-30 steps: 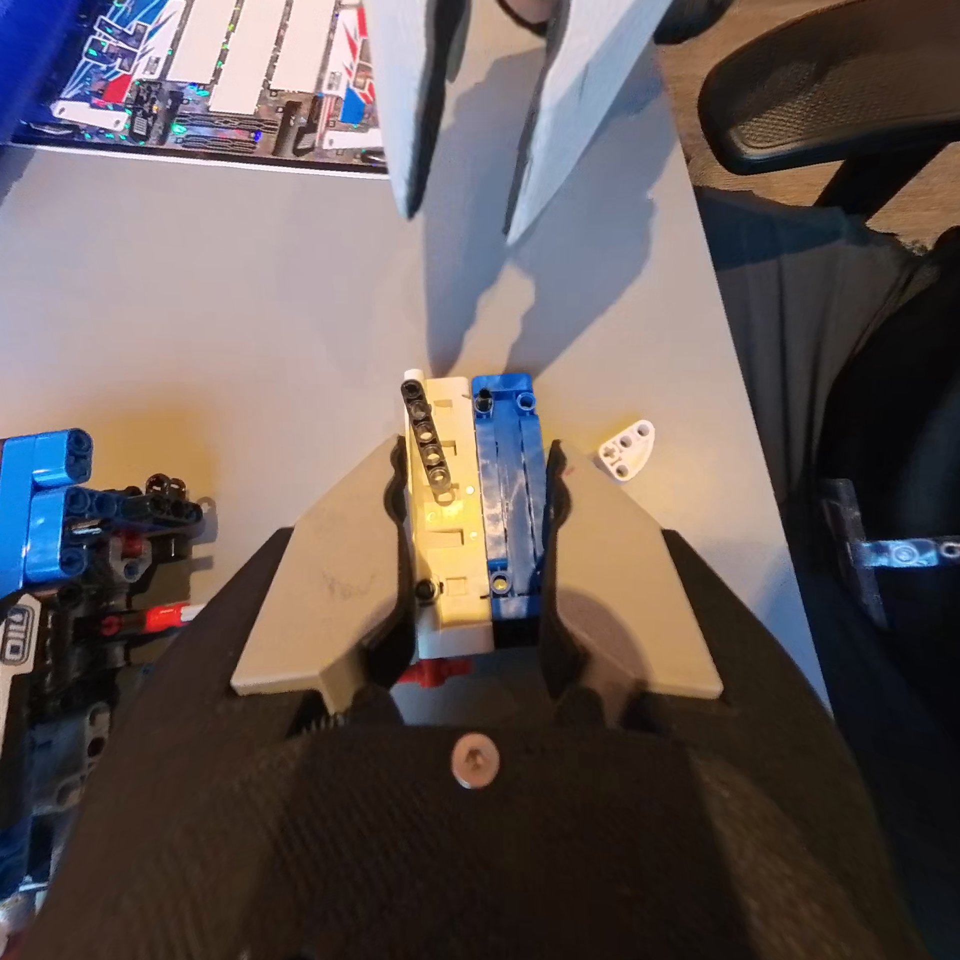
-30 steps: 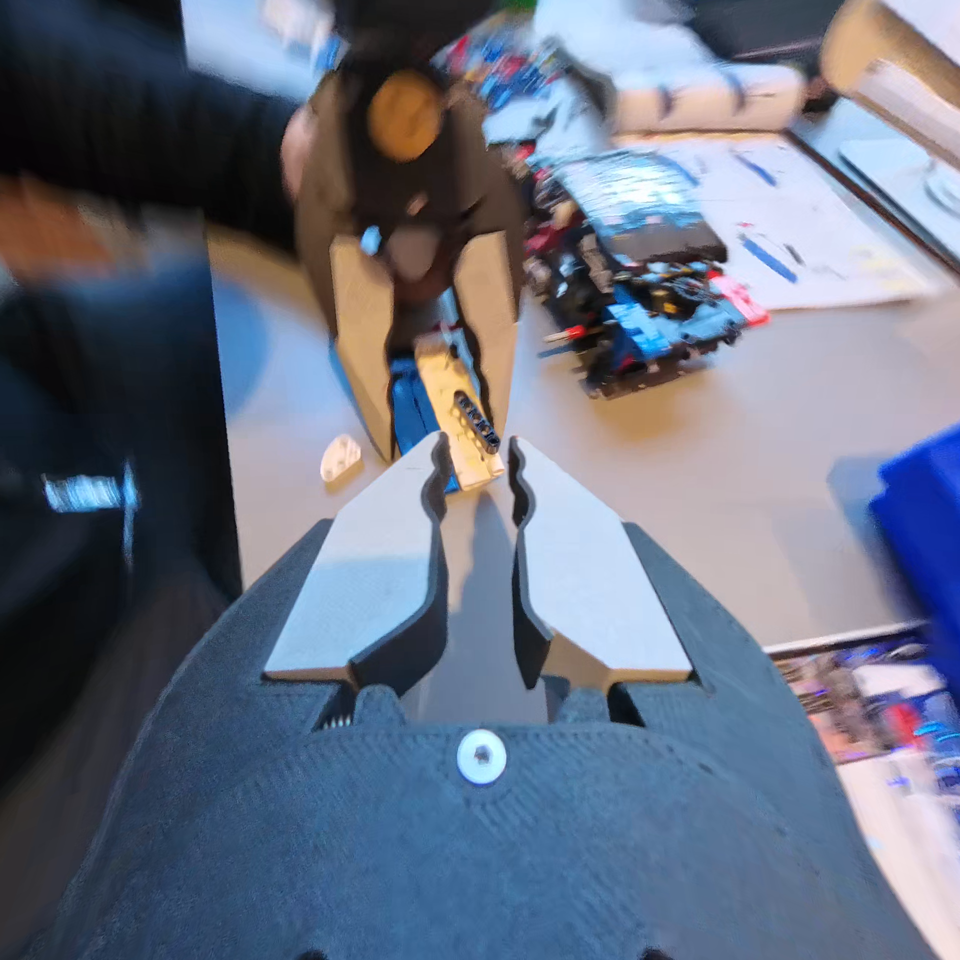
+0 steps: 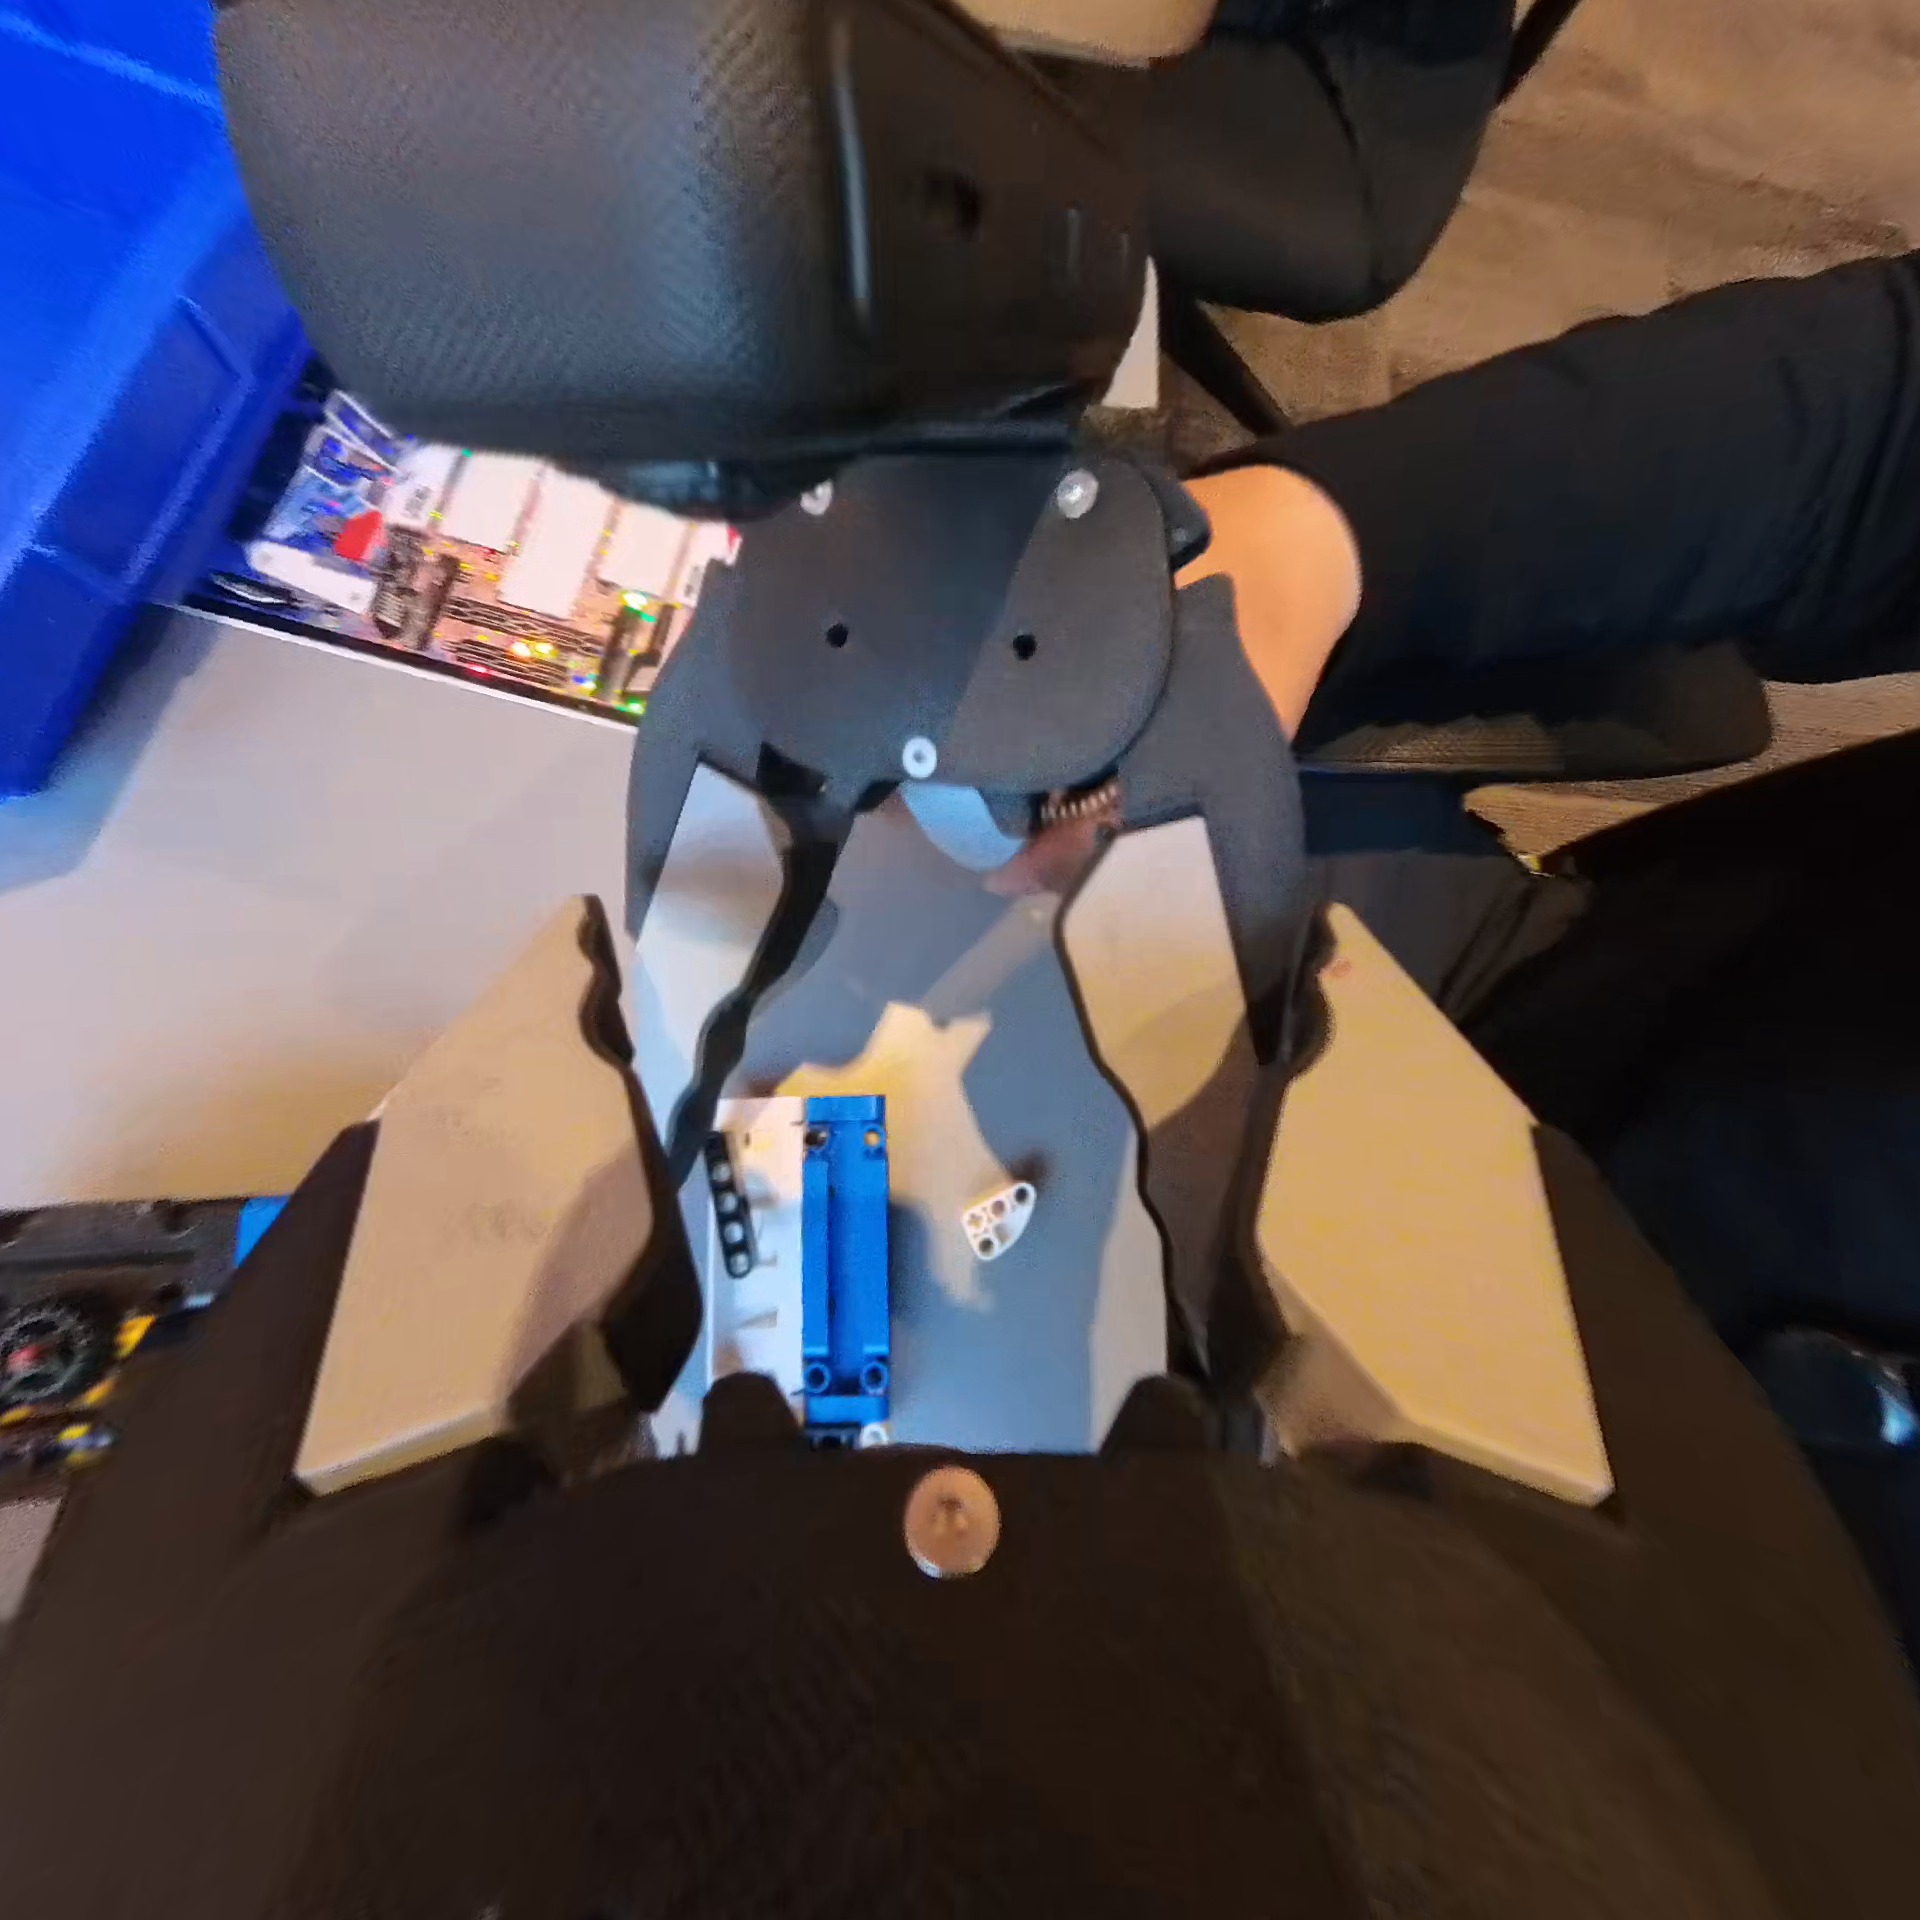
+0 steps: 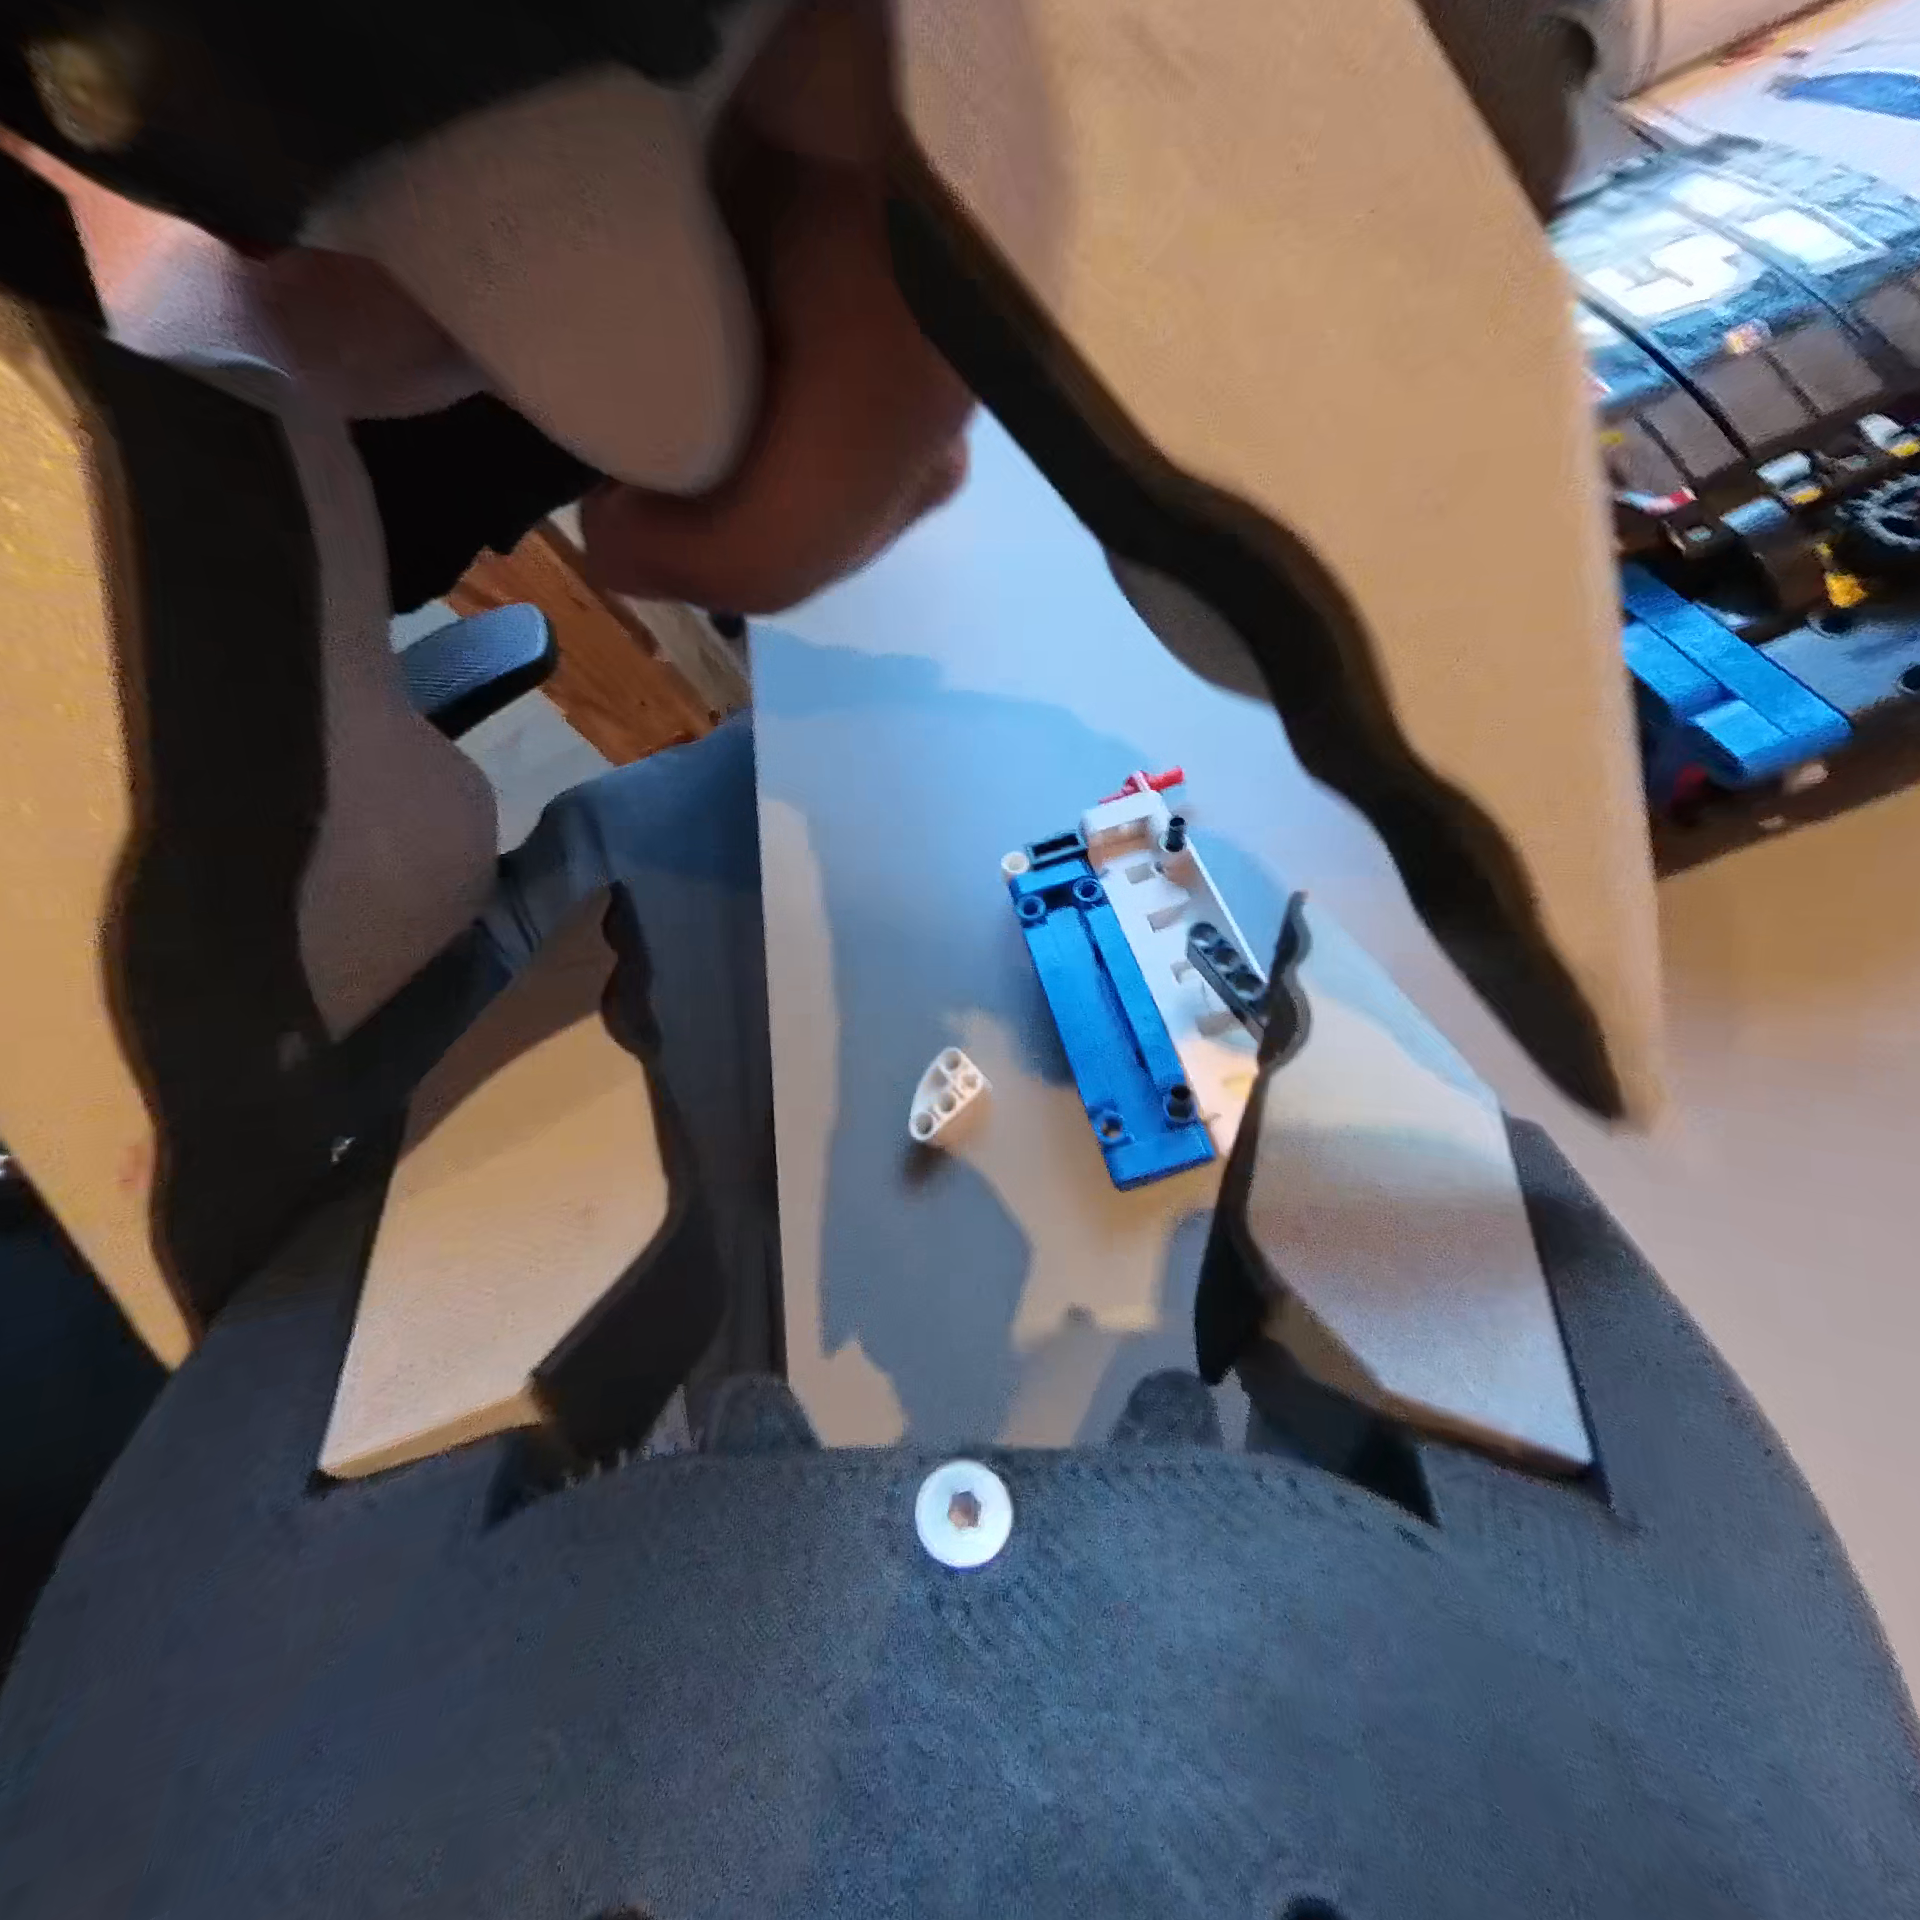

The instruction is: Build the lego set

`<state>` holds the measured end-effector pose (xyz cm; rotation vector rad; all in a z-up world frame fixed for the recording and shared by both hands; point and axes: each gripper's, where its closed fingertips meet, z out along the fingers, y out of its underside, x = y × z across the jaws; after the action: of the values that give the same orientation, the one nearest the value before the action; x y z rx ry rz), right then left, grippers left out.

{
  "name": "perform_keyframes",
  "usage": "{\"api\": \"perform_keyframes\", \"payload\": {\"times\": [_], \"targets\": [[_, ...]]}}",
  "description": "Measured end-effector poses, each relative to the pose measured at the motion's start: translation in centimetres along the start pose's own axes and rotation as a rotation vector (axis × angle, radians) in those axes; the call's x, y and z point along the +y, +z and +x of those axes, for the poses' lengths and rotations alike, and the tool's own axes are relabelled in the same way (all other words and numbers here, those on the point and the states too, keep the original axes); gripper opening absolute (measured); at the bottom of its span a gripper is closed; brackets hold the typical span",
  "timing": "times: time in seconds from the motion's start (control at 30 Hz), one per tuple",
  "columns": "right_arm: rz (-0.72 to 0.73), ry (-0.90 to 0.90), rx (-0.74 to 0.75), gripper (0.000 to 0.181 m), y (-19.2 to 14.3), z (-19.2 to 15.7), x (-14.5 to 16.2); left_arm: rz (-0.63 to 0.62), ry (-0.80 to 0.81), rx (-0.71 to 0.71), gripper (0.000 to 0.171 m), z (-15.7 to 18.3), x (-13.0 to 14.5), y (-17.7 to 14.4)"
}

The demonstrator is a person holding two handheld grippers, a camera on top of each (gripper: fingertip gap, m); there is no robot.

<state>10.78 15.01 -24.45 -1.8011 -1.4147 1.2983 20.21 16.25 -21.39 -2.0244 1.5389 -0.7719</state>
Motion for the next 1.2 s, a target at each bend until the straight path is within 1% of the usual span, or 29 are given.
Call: {"api": "perform_keyframes", "payload": {"times": [0.07, 0.17, 0.2, 0.23, 0.27, 0.33, 0.37, 0.4, 0.43, 0.47, 0.5, 0.53, 0.57, 0.6, 0.67, 0.73, 0.77, 0.83, 0.9, 0.97, 1.03, 1.1, 1.2], "targets": [[0.001, -0.015, -0.007, 0.115, 0.3, 0.0, 0.0, -0.032, -0.017, 0.033, 0.125, 0.1, 0.1, 0.6], [-0.008, -0.017, 0.036, 0.094, 0.7, 0.9, 0.6, -0.088, 0.003, 0.012, 0.112, -0.4, 0.9, 1.1], [-0.009, -0.003, 0.068, 0.074, 0.8, 1.5, 0.7, -0.105, 0.016, -0.013, 0.108, -0.6, 1.2, 1.3], [-0.019, 0.027, 0.107, 0.049, 0.8, 2.3, 1.0, -0.120, 0.029, -0.051, 0.103, -1.0, 1.6, 1.6], [-0.033, 0.063, 0.134, 0.026, 0.8, 3.0, 1.2, -0.134, 0.053, -0.108, 0.098, -1.6, 2.0, 1.9], [-0.040, 0.062, 0.146, 0.040, 0.6, 3.3, 1.5, -0.124, 0.080, -0.170, 0.089, -1.9, 2.2, 2.3], [-0.031, 0.056, 0.129, 0.046, 0.5, 3.0, 1.3, -0.106, 0.071, -0.170, 0.093, -1.8, 1.9, 2.4], [-0.014, 0.048, 0.099, 0.053, 0.4, 2.4, 0.9, -0.088, 0.063, -0.164, 0.102, -1.5, 1.6, 2.4], [0.010, 0.032, 0.061, 0.081, 0.4, 1.7, 0.3, -0.067, 0.061, -0.162, 0.113, -1.1, 1.2, 2.4], [0.038, 0.012, 0.038, 0.092, 0.2, 1.1, -0.3, -0.054, 0.076, -0.171, 0.121, -0.8, 0.9, 2.2], [0.059, -0.016, 0.037, 0.089, 0.0, 0.8, -0.8, -0.050, 0.097, -0.193, 0.121, -0.7, 0.6, 1.9], [0.074, -0.055, 0.060, 0.071, -0.4, 0.9, -1.2, -0.038, 0.114, -0.209, 0.120, -0.5, 0.3, 1.4], [0.083, -0.101, 0.122, 0.073, -0.8, 1.5, -1.4, -0.020, 0.118, -0.216, 0.115, -0.2, 0.1, 0.9], [0.084, -0.151, 0.217, 0.074, -1.4, 2.7, -1.4, 0.000, 0.114, -0.212, 0.108, 0.1, 0.0, 0.3], [0.058, -0.235, 0.364, 0.077, -2.6, 4.5, -1.0, 0.040, 0.084, -0.219, 0.103, 0.4, 0.4, -1.1], [0.058, -0.271, 0.458, 0.076, -3.6, 5.8, -0.8, 0.065, 0.055, -0.247, 0.095, 0.2, 1.5, -2.2], [0.055, -0.284, 0.474, 0.076, -3.9, 6.0, -0.6, 0.067, 0.037, -0.266, 0.089, -0.1, 2.4, -2.7], [0.029, -0.310, 0.464, 0.083, -4.2, 5.8, 0.1, 0.059, -0.001, -0.283, 0.083, -0.6, 4.6, -2.9], [0.003, -0.326, 0.437, 0.081, -4.6, 5.3, 0.7, 0.048, -0.054, -0.281, 0.076, -0.9, 6.8, -2.8], [-0.051, -0.327, 0.363, 0.076, -4.8, 4.2, 1.9, 0.039, -0.100, -0.257, 0.069, -0.7, 8.6, -2.4], [-0.081, -0.311, 0.315, 0.065, -4.8, 3.2, 3.0, 0.036, -0.114, -0.232, 0.057, -0.2, 10.0, -2.0], [-0.091, -0.315, 0.280, 0.056, -4.4, 2.1, 3.9, 0.022, -0.097, -0.227, 0.048, 0.1, 10.9, -1.5], [-0.140, -0.335, 0.280, 0.052, -3.4, 1.3, 5.6, -0.036, -0.043, -0.218, 0.044, 0.7, 12.0, -0.2]]}}
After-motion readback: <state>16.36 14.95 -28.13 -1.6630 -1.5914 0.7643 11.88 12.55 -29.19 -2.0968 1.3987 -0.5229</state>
